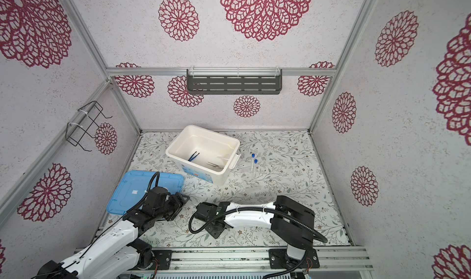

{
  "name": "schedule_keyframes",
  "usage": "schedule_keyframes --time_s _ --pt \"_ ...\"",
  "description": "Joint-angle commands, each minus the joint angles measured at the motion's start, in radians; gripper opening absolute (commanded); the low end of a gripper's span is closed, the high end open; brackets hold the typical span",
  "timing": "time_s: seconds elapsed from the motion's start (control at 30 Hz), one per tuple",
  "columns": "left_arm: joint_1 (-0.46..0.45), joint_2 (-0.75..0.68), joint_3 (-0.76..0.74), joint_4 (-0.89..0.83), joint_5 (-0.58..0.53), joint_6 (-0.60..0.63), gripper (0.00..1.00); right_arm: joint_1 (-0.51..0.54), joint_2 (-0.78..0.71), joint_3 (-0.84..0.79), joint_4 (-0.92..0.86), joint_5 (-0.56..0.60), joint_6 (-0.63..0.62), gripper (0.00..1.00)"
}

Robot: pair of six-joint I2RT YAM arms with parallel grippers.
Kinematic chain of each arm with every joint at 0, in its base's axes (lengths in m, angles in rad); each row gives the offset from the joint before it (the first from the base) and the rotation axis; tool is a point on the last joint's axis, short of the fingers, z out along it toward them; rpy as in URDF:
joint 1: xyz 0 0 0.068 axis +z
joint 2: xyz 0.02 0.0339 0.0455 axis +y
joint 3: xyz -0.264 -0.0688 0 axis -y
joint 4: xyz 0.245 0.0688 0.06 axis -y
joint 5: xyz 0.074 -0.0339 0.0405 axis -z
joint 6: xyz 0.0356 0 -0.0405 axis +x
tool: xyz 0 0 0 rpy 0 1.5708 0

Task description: Organize the chemistry lab equipment

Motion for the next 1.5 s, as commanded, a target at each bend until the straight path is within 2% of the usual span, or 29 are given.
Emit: schedule_keyframes --time_s 0.0,0.4,0.5,0.6,0.7,0.9,1.07,1.13,1.33,1.47 --pt "-0.005 0.040 0.009 0.080 0.000 -0.022 0.73 -0.008 -0.007 0.034 -0.005 0.002 -0.022 0.09" --pt "-0.006 0.171 0.060 0.159 0.018 -0.015 0.68 -0.009 0.015 0.115 0.000 0.010 -0.039 0.09" --pt "-0.006 0.194 0.063 0.196 0.038 -0.024 0.58 -0.011 0.024 0.135 -0.004 0.010 -0.044 0.08" --pt "-0.007 0.210 0.072 0.202 0.051 -0.025 0.52 -0.010 0.032 0.151 -0.006 0.012 -0.045 0.08" --pt "-0.007 0.210 0.075 0.177 0.040 -0.020 0.38 -0.014 0.040 0.152 -0.006 0.011 -0.049 0.08" --pt "-0.007 0.166 0.067 0.153 0.023 -0.023 0.27 -0.014 0.039 0.148 -0.007 0.021 -0.048 0.08" --pt "-0.004 0.141 0.064 0.121 -0.010 -0.015 0.16 -0.031 0.020 0.116 -0.019 0.038 -0.051 0.15" --pt "-0.002 0.138 0.065 0.113 -0.014 -0.015 0.18 -0.048 0.009 0.105 -0.033 0.043 -0.050 0.22" --pt "0.010 0.118 0.100 0.034 -0.020 0.026 0.35 -0.153 -0.002 0.096 -0.134 0.050 0.064 0.41" --pt "0.016 0.098 0.115 -0.011 -0.034 0.049 0.37 -0.170 -0.047 0.039 -0.153 0.070 0.135 0.46"
